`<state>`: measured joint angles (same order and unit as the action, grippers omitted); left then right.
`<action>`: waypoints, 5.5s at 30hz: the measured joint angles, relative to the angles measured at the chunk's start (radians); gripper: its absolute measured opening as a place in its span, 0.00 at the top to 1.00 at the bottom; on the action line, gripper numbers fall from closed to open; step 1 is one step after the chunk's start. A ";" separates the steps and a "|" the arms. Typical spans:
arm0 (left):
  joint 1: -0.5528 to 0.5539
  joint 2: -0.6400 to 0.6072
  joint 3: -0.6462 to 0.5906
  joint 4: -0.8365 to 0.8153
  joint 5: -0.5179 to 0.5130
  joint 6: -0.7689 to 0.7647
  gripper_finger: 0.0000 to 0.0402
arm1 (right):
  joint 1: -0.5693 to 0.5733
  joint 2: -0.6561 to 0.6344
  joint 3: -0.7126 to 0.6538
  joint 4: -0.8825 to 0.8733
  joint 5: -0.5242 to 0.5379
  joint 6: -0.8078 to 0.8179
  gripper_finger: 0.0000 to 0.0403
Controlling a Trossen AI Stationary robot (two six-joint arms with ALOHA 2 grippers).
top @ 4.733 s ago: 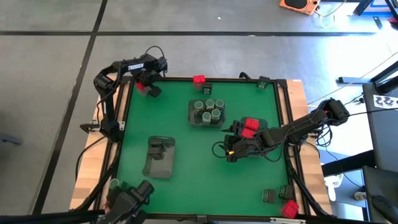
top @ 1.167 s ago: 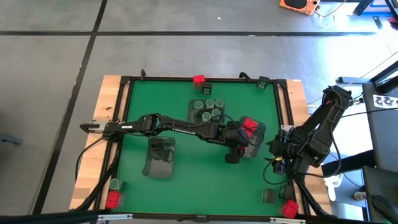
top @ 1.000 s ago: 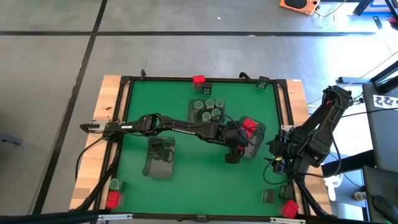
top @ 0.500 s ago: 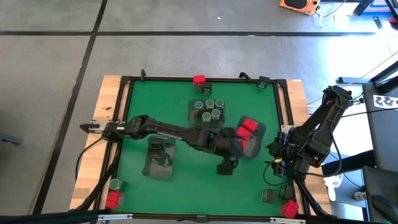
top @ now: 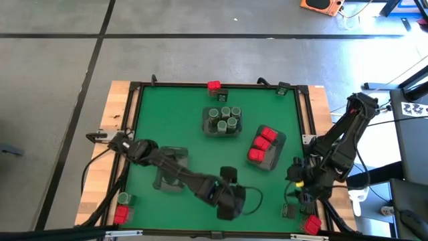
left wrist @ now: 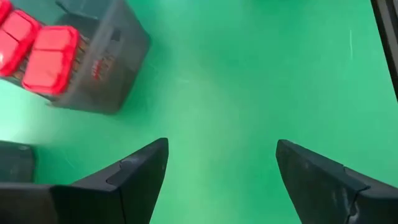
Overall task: Sort spices by type
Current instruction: Put the black seasoning can into the left black bin
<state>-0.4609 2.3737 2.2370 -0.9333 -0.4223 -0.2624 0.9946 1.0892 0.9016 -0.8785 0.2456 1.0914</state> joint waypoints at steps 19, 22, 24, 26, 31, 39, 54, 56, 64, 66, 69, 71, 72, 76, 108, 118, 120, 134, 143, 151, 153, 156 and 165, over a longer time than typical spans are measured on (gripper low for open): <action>-0.027 0.000 -0.022 0.000 -0.047 -0.143 0.26 | 0.125 0.203 0.001 0.234 -0.080 -0.380 0.21; -0.023 0.000 -0.022 0.001 -0.051 -0.149 0.26 | 0.125 0.213 0.001 0.240 -0.080 -0.432 0.21; -0.019 0.000 -0.022 0.001 -0.051 -0.151 0.26 | 0.125 0.213 0.001 0.242 -0.069 -0.467 0.21; -0.017 0.000 -0.022 0.001 -0.052 -0.151 0.26 | 0.125 0.213 0.001 0.246 -0.052 -0.495 0.21; -0.010 0.000 -0.022 0.001 -0.052 -0.155 0.26 | 0.125 0.228 0.001 0.271 -0.038 -0.577 0.21; -0.004 0.000 -0.022 0.001 -0.052 -0.155 0.26 | 0.125 0.329 0.001 0.296 -0.137 -0.633 0.21; -0.001 0.001 -0.022 0.000 -0.052 -0.151 0.26 | 0.125 0.460 0.001 0.257 -0.146 -0.688 0.48; -0.003 0.001 -0.022 0.000 -0.052 -0.151 0.26 | 0.124 0.460 0.001 0.262 -0.114 -0.640 0.59; -0.042 0.001 -0.022 -0.118 -0.054 -0.206 0.26 | 0.043 0.458 0.001 0.297 -0.072 -0.468 0.71; -0.058 0.001 -0.022 -0.181 -0.060 -0.239 0.26 | 0.007 0.458 0.008 0.299 -0.071 -0.447 0.71; -0.086 0.001 -0.022 -0.273 -0.096 -0.292 0.26 | -0.052 0.458 0.042 0.301 -0.036 -0.441 0.71; -0.109 0.000 -0.022 -0.338 -0.122 -0.313 0.26 | -0.095 0.458 0.071 0.302 -0.012 -0.444 0.71; -0.122 0.000 -0.022 -0.369 -0.139 -0.324 0.26 | -0.118 0.458 0.086 0.302 -0.009 -0.447 0.71; -0.163 -0.001 -0.022 -0.483 -0.162 -0.380 0.26 | -0.212 0.458 0.131 0.304 0.009 -0.481 0.71; -0.250 -0.317 -0.311 -0.395 -0.284 -0.415 0.26 | -0.590 0.624 0.151 0.548 -0.022 -0.683 0.70; -0.150 -0.575 -0.800 0.140 -0.155 -0.352 0.26 | -0.604 0.669 0.151 0.559 -0.033 -0.728 0.69; -0.130 -0.588 -0.843 0.181 -0.156 -0.342 0.26 | -0.604 0.676 0.152 0.562 -0.047 -0.734 0.67; -0.090 -0.579 -0.860 0.333 -0.161 -0.417 0.26 | -0.582 0.603 0.203 0.415 -0.055 -0.758 0.32; 0.039 -0.538 -0.860 0.596 -0.002 -0.154 0.26 | -0.383 0.441 0.191 0.187 0.160 -0.627 0.24; 0.164 -0.453 -0.860 0.640 0.145 -0.069 0.26 | -0.243 0.440 0.047 0.215 0.294 -0.418 0.24; 0.177 -0.429 -0.860 0.671 0.190 -0.044 0.26 | -0.229 0.440 0.013 0.260 0.299 -0.381 0.24; 0.181 -0.391 -0.860 0.730 0.239 -0.007 0.26 | -0.225 0.440 -0.026 0.297 0.299 -0.341 0.24; 0.184 -0.332 -0.860 0.766 0.245 0.018 0.38 | -0.229 0.440 -0.058 0.346 0.345 -0.325 0.24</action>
<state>-0.2771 2.0418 1.3774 -0.1672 -0.1776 -0.2444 0.7654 1.5291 0.8436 -0.5322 0.5905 0.7659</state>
